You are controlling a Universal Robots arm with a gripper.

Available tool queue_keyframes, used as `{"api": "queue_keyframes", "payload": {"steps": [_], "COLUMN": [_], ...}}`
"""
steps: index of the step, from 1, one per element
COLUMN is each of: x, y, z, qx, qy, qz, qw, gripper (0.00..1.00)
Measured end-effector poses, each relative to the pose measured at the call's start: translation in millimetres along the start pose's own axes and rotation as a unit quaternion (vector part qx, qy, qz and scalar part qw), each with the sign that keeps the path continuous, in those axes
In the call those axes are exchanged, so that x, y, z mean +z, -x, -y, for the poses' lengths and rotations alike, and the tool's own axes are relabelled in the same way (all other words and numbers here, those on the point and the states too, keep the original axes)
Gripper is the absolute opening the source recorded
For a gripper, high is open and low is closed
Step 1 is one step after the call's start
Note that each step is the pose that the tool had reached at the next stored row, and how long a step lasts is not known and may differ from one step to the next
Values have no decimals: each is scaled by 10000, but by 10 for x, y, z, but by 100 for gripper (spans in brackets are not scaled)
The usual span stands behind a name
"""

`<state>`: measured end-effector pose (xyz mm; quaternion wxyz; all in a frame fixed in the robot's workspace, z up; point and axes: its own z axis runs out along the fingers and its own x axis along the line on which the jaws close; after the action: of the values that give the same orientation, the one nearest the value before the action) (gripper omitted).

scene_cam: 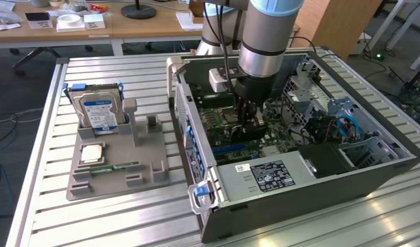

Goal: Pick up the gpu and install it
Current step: 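Insert the gpu into the slot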

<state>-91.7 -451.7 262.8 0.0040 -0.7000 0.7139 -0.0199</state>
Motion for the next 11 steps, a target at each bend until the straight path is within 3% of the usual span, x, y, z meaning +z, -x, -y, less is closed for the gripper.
{"api": "queue_keyframes", "payload": {"steps": [11], "x": [2], "y": [0], "z": [-36], "qx": [0], "qy": [0], "qz": [-3], "qw": [10000], "gripper": [26]}}
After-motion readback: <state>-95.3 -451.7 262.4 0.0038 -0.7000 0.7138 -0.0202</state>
